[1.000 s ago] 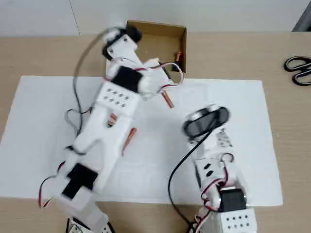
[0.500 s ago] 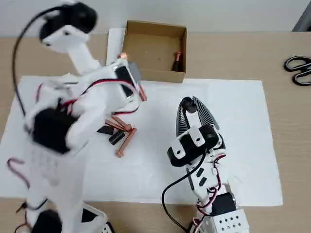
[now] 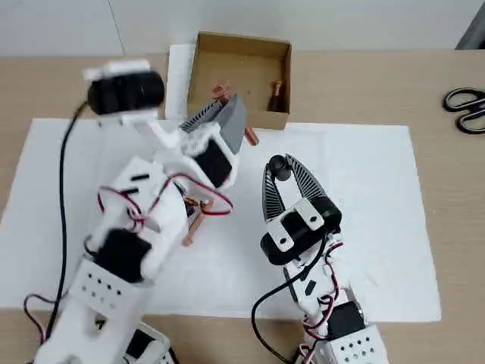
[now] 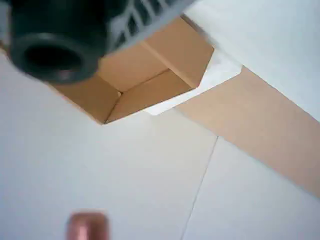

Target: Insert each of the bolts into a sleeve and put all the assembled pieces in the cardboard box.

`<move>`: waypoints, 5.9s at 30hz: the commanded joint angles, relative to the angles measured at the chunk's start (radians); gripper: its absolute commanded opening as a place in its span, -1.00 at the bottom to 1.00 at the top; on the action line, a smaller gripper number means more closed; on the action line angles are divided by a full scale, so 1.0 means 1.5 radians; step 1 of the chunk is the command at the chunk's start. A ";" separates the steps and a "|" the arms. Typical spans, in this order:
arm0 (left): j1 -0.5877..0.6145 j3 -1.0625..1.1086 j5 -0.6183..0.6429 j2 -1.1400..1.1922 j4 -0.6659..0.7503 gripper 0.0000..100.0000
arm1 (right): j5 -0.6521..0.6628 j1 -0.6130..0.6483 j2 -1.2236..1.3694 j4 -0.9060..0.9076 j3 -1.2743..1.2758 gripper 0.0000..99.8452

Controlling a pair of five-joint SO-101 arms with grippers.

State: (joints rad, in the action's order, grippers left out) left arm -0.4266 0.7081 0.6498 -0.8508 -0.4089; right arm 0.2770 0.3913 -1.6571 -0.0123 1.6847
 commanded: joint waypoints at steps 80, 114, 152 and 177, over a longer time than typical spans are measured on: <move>0.207 0.538 -0.305 -0.506 0.188 -0.99 | -0.009 -0.092 0.501 0.325 -0.479 -0.99; 0.405 0.608 -0.305 -0.640 0.056 -0.99 | -0.005 -0.042 1.932 0.448 -2.054 -0.73; 0.728 0.648 -0.304 -0.640 -0.129 -0.99 | -0.005 0.238 1.728 1.140 -2.089 -0.73; 0.674 0.648 -0.304 -0.640 -0.162 -0.99 | -0.727 0.275 1.486 1.138 -1.656 -0.73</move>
State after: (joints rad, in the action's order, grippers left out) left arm 0.5846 1.6855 0.1926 -1.7975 -0.6498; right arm -0.7004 0.7841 0.6490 1.6893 -0.8009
